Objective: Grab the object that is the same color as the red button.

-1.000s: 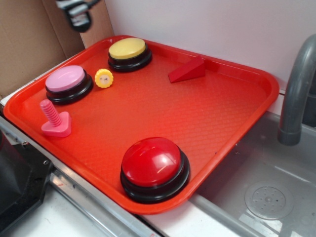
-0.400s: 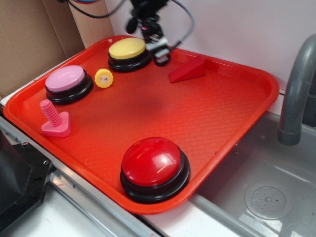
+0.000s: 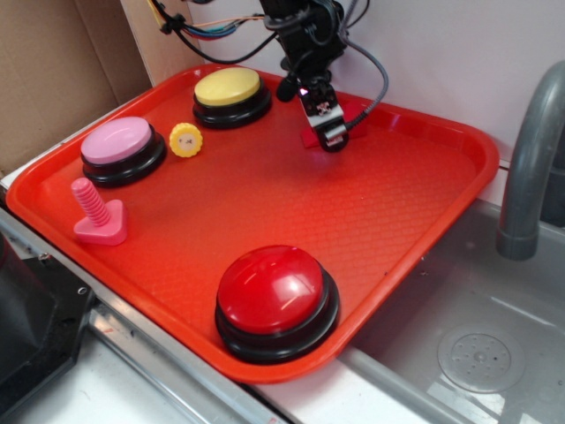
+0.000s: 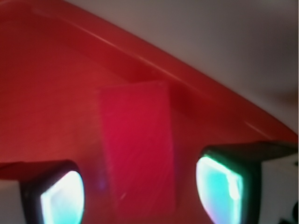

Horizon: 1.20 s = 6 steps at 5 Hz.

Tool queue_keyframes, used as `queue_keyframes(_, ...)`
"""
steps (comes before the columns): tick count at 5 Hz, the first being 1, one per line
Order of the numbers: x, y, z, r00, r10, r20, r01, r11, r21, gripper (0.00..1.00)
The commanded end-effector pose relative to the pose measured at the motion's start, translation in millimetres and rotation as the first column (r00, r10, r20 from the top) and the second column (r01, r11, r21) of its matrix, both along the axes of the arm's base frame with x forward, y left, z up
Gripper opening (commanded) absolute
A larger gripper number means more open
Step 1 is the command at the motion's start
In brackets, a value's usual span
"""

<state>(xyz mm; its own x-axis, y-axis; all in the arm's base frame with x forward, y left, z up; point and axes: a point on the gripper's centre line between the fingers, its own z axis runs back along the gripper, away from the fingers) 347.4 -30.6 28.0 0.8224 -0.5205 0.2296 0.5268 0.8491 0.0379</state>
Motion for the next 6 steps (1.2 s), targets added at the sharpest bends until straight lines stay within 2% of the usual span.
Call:
queue_keyframes(1, 20, -5, 1, 0.999, 0.013, 0.044, -0.013, 1.0, 0.005, 1.0)
queue_keyframes(2, 19, -2, 1, 0.999, 0.038, 0.029, -0.037, 0.999, -0.013, 0.0)
queue_keyframes(4, 13, 2, 1, 0.993, 0.121, 0.003, -0.121, 0.992, -0.019, 0.0)
queue_keyframes(5, 0, 7, 18, 0.976, 0.209, -0.06, -0.211, 0.977, -0.037, 0.0)
queue_keyframes(6, -26, 14, 51, 0.933, 0.341, -0.116, -0.342, 0.94, 0.012, 0.0)
